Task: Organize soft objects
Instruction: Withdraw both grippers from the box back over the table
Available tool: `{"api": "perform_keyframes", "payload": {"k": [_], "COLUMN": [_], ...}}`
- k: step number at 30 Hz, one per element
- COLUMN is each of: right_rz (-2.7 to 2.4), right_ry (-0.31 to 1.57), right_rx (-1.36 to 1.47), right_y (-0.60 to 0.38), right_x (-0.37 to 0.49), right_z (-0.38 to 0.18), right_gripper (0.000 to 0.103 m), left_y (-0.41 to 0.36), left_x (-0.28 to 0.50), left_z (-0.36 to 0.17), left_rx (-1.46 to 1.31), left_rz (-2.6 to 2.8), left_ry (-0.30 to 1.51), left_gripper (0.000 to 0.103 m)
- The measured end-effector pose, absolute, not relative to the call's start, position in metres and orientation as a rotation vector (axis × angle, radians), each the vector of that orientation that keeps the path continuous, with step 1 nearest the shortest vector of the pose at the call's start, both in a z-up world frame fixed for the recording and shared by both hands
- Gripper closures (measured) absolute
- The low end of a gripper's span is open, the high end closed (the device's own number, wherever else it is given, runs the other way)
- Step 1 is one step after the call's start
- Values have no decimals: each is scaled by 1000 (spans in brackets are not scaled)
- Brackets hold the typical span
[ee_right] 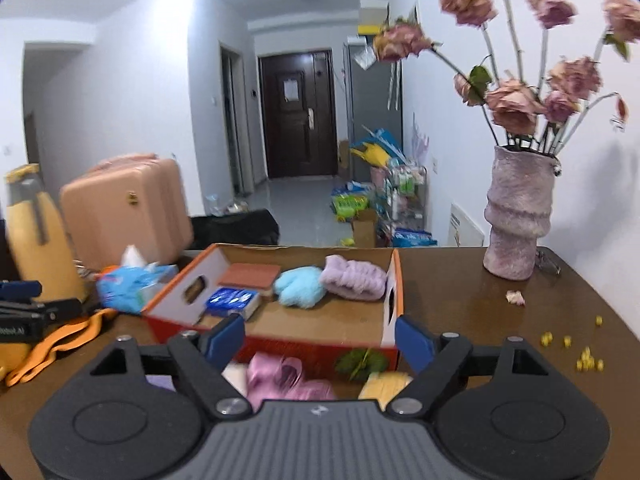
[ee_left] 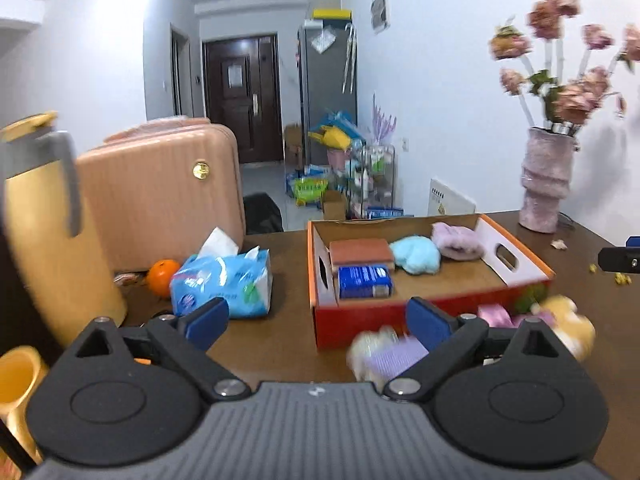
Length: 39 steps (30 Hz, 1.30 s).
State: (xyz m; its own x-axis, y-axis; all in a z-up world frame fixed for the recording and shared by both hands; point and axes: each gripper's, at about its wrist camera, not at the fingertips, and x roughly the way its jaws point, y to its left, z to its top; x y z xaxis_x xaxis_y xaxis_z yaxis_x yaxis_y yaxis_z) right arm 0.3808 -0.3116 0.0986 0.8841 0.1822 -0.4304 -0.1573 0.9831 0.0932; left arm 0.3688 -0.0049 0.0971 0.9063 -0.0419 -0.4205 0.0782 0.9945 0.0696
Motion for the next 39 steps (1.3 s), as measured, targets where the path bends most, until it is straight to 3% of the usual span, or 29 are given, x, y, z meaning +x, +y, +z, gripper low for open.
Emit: {"api": "perform_keyframes", "payload": {"k": [9, 16, 28, 39], "right_rz": [198, 263, 229, 205], "right_ry": [403, 412, 395, 399], "right_rx": [72, 111, 87, 114], "right_y": [-296, -274, -273, -281], "right_x": [232, 162, 158, 202], "right_z": [46, 14, 18, 20], "right_gripper": [17, 16, 16, 17], "left_y": [14, 7, 6, -6], "left_x": [215, 164, 170, 229], "left_z": [62, 33, 40, 39], "left_rx": [-7, -22, -25, -15], "left_rz": [-62, -119, -121, -107], "left_ry": [359, 381, 379, 425], "left_gripper": [0, 0, 0, 0]}}
